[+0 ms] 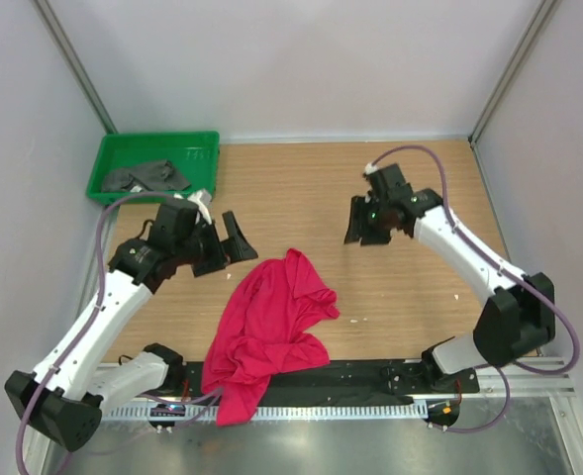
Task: Fold and stack the t-shirts
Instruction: Flatten the tshirt out
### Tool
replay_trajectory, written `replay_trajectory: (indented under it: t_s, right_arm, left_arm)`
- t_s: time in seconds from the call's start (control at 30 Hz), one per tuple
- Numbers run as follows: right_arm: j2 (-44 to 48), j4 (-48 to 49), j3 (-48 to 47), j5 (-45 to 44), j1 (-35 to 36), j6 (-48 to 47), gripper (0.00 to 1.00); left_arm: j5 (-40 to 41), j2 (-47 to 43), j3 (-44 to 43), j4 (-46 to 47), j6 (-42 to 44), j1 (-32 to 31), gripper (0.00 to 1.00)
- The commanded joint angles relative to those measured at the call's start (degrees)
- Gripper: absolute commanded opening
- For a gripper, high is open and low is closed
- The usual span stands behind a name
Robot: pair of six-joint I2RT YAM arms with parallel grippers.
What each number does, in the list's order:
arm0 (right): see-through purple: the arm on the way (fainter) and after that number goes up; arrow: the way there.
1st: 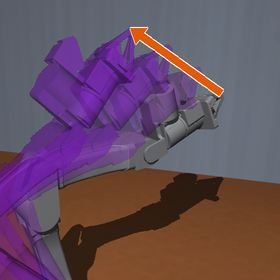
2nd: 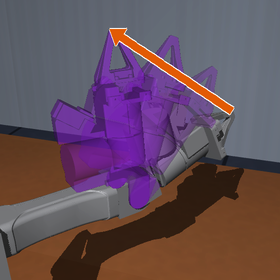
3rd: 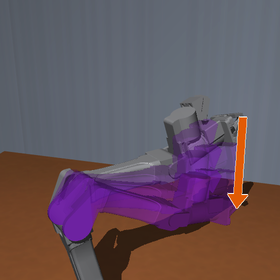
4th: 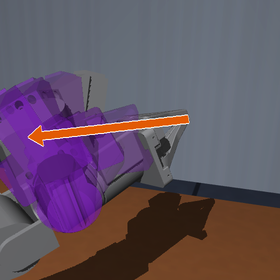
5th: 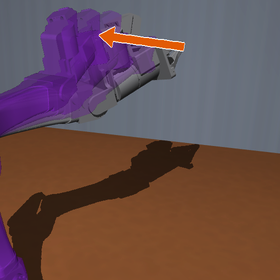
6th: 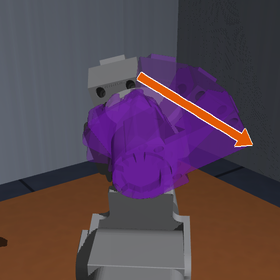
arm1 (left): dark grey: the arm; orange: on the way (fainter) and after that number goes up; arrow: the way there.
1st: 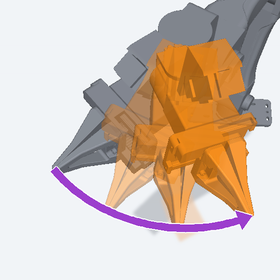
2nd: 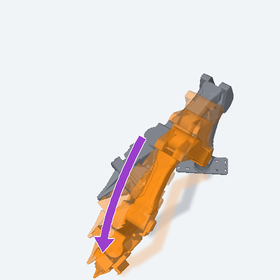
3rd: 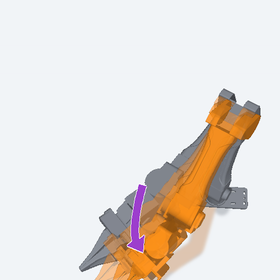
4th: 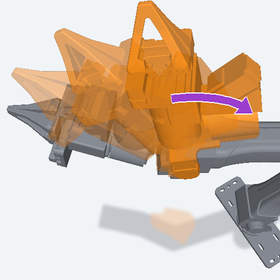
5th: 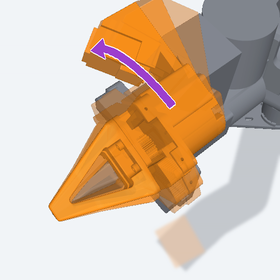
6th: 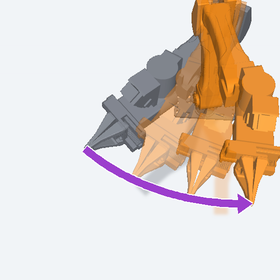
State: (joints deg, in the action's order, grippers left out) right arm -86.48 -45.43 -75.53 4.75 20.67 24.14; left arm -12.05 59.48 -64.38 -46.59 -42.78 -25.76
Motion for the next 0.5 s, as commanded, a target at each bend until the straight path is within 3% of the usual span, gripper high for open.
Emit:
replay_trajectory:
  t_s: [0.0, 0.1, 0.23, 0.47]
  right_arm:
    - [9.48, 5.78, 9.23, 10.36, 7.78, 1.69, 0.50]
    - [12.55, 11.32, 19.61, 12.20, 12.71, 3.80, 0.58]
    - [14.23, 16.94, 28.74, 12.91, 15.45, 7.50, 0.62]
    - [8.70, 23.09, 29.56, 12.83, 16.33, 7.41, 0.57]
  left_arm:
    - [0.81, 0.37, 10.54, -0.17, -4.05, 0.01, 0.97]
    - [2.73, 0.98, 15.94, 1.85, -7.21, -0.08, 0.97]
    - [7.30, 2.38, 21.65, 4.13, -7.75, -0.08, 0.95]
    - [5.46, 9.32, 25.88, 13.27, -8.37, -0.08, 0.80]
